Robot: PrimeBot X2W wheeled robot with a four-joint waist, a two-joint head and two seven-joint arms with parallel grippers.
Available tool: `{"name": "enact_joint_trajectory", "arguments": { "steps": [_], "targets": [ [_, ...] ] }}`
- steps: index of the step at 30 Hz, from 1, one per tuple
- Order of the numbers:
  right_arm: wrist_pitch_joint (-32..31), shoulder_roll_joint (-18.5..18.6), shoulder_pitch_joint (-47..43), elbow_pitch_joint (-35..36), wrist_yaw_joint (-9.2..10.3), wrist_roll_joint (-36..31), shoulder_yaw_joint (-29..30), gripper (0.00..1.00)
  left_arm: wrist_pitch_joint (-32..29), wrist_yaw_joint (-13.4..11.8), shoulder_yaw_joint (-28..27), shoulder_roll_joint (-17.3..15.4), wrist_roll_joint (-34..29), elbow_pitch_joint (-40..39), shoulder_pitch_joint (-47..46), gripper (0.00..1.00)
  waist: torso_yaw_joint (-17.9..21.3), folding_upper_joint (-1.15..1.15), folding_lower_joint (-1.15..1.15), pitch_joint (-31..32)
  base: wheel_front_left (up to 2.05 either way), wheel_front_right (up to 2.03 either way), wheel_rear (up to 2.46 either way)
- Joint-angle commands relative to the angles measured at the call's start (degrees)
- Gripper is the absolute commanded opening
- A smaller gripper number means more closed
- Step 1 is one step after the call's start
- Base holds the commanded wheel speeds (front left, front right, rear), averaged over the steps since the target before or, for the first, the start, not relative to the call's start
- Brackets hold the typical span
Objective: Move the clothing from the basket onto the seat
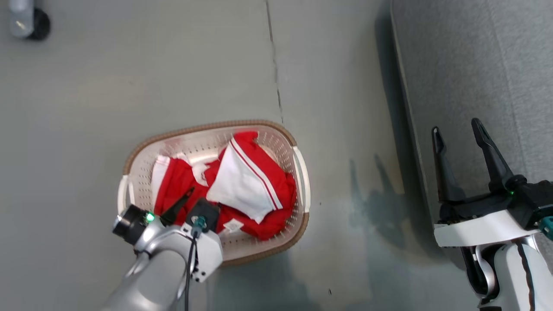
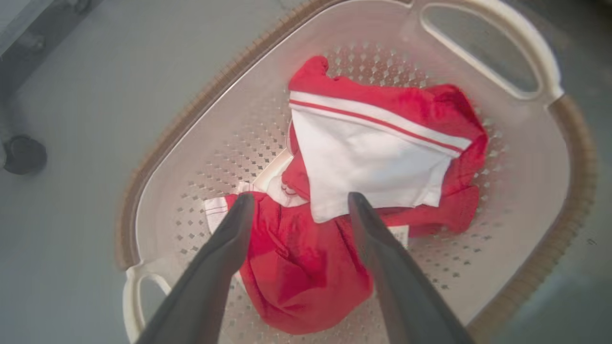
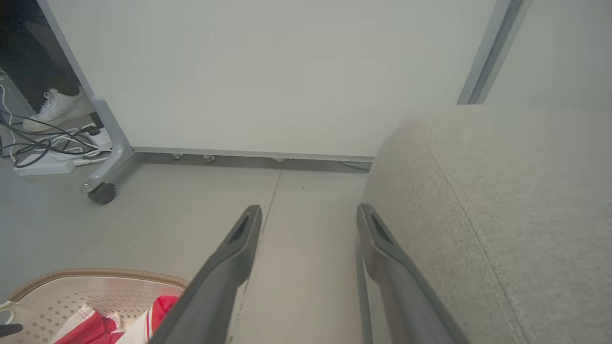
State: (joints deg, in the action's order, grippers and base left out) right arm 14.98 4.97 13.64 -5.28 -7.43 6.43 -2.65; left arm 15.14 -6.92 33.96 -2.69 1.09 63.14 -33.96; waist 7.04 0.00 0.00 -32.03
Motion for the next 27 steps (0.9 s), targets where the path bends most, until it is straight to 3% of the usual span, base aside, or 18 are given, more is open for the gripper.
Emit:
{"name": "enact_joint_trajectory", "arguments": {
  "steps": [1, 5, 11, 27],
  "targets": [
    [0.28, -0.17, 0.96, 0.36, -0.1, -0.32, -0.2, 1.0, 0.0, 0.38, 0.12, -0.4, -0.47, 1.27, -2.22, 1.0, 1.45, 0.0, 0.0, -5.79, 0.0, 0.0, 0.0],
    [0.28, -0.46, 2.17, 0.51, -0.1, 0.08, -0.55, 1.0, -4.02, 2.13, 1.73, -0.35, -1.46, 7.41, -7.2, 1.0, 2.14, 0.0, 0.0, -10.25, 0.0, 0.0, 0.0],
    [0.28, -1.36, 4.08, 0.58, -0.1, 1.54, -1.72, 1.0, -13.88, 5.32, 5.31, -0.38, -3.79, 10.11, -13.15, 1.0, 2.5, 0.0, 0.0, -15.14, 0.0, 0.0, 0.0],
    [0.28, -1.99, 7.66, 1.13, -0.1, 2.61, -5.39, 1.0, -29.0, 3.69, 8.14, -3.62, -5.2, 10.68, -20.66, 1.0, 5.83, 0.0, 0.0, -22.57, 0.0, 0.0, 0.0]
  ]
}}
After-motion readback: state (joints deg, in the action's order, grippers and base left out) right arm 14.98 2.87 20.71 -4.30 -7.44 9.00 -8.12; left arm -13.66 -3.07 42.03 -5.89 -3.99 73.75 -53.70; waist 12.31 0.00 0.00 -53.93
